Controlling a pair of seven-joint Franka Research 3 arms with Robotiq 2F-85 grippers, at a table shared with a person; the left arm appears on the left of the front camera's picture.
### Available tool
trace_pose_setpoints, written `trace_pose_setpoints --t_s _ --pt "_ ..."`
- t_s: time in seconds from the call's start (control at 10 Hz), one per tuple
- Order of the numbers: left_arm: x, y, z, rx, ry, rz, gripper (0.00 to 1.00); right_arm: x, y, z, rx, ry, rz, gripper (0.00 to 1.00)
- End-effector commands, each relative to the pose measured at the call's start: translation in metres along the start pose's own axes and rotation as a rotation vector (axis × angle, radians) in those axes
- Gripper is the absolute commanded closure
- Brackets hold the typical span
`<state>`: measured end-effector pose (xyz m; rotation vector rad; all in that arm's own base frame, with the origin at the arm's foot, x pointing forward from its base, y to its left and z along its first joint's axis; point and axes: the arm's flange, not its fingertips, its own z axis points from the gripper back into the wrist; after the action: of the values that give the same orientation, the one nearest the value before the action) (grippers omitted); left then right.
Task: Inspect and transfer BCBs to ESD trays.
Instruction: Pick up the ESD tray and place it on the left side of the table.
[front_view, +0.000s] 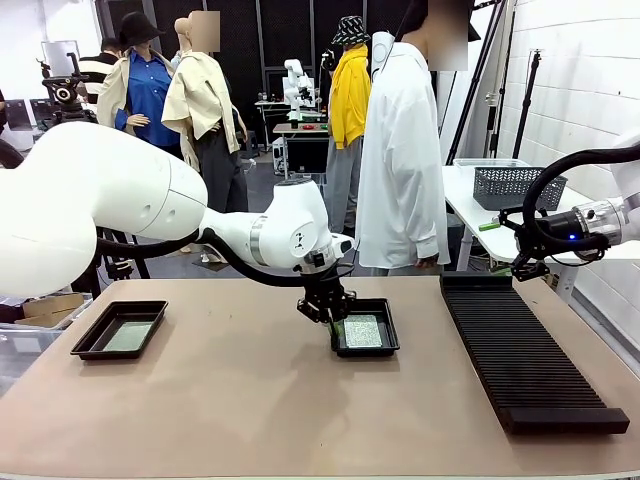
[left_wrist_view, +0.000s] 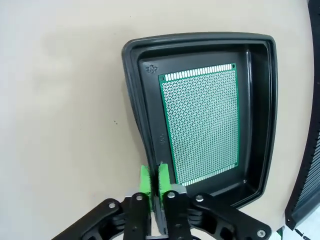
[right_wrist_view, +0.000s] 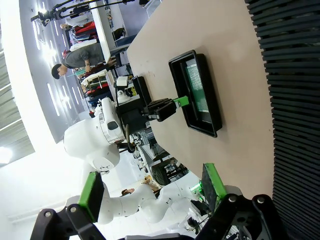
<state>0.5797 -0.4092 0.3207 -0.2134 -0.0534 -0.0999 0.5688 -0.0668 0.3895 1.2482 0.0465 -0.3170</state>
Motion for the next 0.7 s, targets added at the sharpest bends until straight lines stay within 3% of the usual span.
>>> trace_pose_setpoints --t_s 0.0,0.6 --pt "0.0062 0.0050 0.0041 -0.005 0.020 0.021 1.00 0.0006 0.0005 -0.0017 -0.004 -0.007 -0.008 0.00" --pt "0.0001 -0.0005 0.0003 0.000 0.002 0.001 1.00 0.0006 0.0005 -0.0017 -0.004 -0.007 -0.008 0.00"
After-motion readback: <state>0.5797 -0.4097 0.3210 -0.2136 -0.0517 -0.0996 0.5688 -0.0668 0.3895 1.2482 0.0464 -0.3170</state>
